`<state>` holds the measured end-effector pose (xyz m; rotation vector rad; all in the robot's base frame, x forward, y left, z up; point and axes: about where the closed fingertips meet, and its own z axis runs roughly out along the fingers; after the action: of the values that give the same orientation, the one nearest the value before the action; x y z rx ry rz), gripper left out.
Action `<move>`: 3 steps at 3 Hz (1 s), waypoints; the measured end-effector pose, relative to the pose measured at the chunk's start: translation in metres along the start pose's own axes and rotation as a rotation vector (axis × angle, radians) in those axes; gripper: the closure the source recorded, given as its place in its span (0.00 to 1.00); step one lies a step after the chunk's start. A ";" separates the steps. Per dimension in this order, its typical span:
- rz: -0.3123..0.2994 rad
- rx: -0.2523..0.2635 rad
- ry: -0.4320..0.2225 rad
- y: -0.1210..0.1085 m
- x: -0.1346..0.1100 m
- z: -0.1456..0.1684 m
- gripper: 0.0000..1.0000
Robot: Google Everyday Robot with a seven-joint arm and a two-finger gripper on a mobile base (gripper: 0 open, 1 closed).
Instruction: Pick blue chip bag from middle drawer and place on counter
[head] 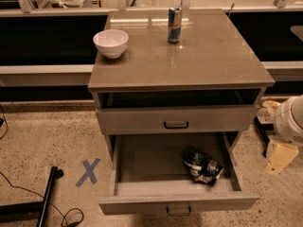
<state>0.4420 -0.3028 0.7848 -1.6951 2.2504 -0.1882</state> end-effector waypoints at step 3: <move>-0.052 -0.036 -0.011 0.025 0.021 0.114 0.00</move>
Offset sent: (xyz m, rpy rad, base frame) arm 0.0023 -0.0175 -0.2175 0.0388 0.0652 0.0781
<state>0.4515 -0.3061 0.6671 -1.7698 2.2168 -0.1508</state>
